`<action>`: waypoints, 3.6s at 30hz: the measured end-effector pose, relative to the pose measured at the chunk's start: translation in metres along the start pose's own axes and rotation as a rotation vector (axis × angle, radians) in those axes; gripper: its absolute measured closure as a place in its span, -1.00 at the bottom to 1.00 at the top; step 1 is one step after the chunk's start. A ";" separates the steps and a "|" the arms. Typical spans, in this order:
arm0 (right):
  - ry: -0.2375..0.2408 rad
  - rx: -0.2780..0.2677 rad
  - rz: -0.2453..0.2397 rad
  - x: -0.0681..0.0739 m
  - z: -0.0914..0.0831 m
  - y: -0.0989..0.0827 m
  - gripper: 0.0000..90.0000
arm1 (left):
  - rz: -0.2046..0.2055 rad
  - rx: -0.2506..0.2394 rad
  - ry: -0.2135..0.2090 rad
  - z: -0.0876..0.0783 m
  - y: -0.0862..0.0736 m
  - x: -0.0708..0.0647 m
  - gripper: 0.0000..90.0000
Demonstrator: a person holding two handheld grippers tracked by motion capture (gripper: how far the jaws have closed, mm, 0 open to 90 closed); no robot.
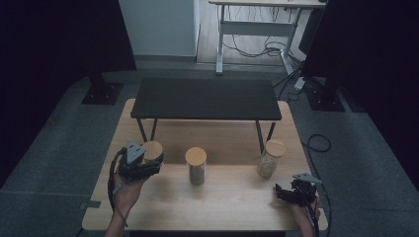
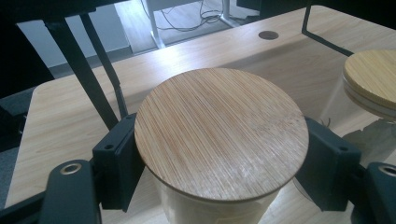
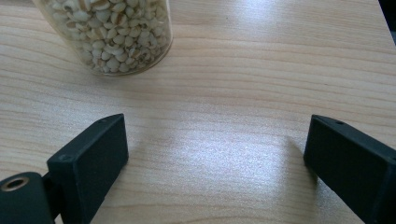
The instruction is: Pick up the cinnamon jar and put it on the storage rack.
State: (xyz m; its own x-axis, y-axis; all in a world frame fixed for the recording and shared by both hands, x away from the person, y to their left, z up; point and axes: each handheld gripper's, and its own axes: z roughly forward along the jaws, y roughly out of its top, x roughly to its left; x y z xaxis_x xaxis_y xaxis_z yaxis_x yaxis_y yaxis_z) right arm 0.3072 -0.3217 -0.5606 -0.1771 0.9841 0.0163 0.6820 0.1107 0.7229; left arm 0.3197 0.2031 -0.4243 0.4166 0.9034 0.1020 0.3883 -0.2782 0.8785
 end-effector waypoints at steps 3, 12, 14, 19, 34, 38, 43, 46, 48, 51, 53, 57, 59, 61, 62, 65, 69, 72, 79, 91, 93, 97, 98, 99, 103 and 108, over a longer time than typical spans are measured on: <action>0.000 0.000 0.000 0.000 0.000 0.000 -0.87 | 0.002 -0.002 -0.002 0.001 0.002 0.001 -0.45; 0.000 0.000 0.000 0.000 0.000 0.000 -0.87 | -0.006 -0.001 -0.010 0.004 0.007 0.008 -0.45; 0.000 0.000 0.000 0.000 0.000 0.000 -0.87 | -0.006 -0.001 -0.009 0.004 0.008 0.009 -0.45; 0.000 0.000 0.000 0.000 0.000 0.000 -0.87 | -0.008 0.001 -0.009 0.007 0.011 0.013 -0.45; 0.000 0.000 0.000 0.000 0.000 0.000 -0.87 | -0.004 0.006 -0.009 0.017 0.019 0.013 -0.45; 0.000 0.000 0.000 0.000 0.000 0.000 -0.87 | -0.003 0.002 -0.006 0.020 0.022 0.013 -0.45; 0.000 0.000 0.000 0.000 0.000 0.000 -0.87 | -0.003 0.000 -0.009 0.021 0.025 0.013 -0.45; 0.000 0.000 0.000 0.000 0.000 0.000 -0.87 | -0.005 0.000 -0.007 0.023 0.027 0.014 -0.45; 0.000 0.000 0.000 0.000 0.000 0.000 -0.87 | -0.005 -0.003 -0.005 0.023 0.028 0.014 -0.45; 0.000 0.000 0.000 0.000 0.000 0.000 -0.87 | -0.005 -0.006 0.001 0.024 0.029 0.015 -0.45; 0.000 0.000 0.000 0.000 0.000 0.000 -0.87 | -0.004 -0.007 0.002 0.024 0.031 0.016 -0.45; 0.000 0.000 0.000 0.000 0.000 0.000 -0.87 | -0.008 -0.011 0.005 0.024 0.034 0.018 -0.45; 0.000 0.000 0.000 0.000 0.000 0.000 -0.87 | -0.011 -0.014 0.003 0.023 0.035 0.018 -0.45; 0.000 0.000 0.000 0.000 0.000 0.000 -0.87 | -0.012 -0.015 0.002 0.023 0.037 0.019 -0.45; 0.000 0.000 0.000 0.000 0.000 0.000 -0.87 | -0.013 -0.016 0.001 0.023 0.038 0.019 -0.45; 0.000 0.000 0.000 0.000 0.000 0.000 -0.87 | -0.015 -0.017 0.001 0.024 0.041 0.020 -0.45; 0.000 0.000 0.000 0.000 0.000 0.000 -0.87 | -0.010 -0.015 0.000 0.024 0.045 0.020 -0.45; 0.000 0.000 0.000 0.000 0.000 0.000 -0.87 | -0.008 -0.015 -0.004 0.024 0.048 0.020 -0.45; 0.000 0.000 -0.001 0.000 0.000 0.000 -0.87 | -0.002 -0.018 -0.002 0.023 0.057 0.022 -0.45; 0.000 -0.001 -0.002 0.000 0.000 0.000 -0.87 | 0.008 -0.011 -0.012 0.022 0.072 0.024 -0.45; 0.000 -0.001 -0.002 0.000 0.000 0.000 -0.87 | 0.010 -0.011 -0.012 0.021 0.074 0.025 -0.45; 0.000 -0.001 -0.002 0.000 0.000 0.000 -0.87 | 0.007 -0.009 -0.015 0.020 0.078 0.026 -0.45; 0.000 -0.001 -0.001 0.000 0.000 0.000 -0.87 | 0.006 -0.008 -0.014 0.020 0.079 0.027 -0.45; 0.000 -0.001 -0.001 0.000 0.000 0.000 -0.87 | 0.007 -0.005 -0.014 0.020 0.079 0.027 -0.45; 0.000 -0.001 -0.001 0.000 0.000 0.000 -0.87 | 0.011 -0.001 -0.013 0.020 0.082 0.028 -0.45; 0.000 -0.001 -0.001 0.000 0.000 0.000 -0.87 | 0.016 -0.001 -0.012 0.020 0.088 0.029 -0.45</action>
State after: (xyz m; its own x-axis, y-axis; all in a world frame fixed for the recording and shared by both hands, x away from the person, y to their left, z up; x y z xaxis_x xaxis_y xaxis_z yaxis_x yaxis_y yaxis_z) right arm 0.3075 -0.3219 -0.5607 -0.1783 0.9838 0.0156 0.6811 0.1120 0.7236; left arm 0.3820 0.1981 -0.3538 0.4327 0.8948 0.1102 0.3807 -0.2921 0.8773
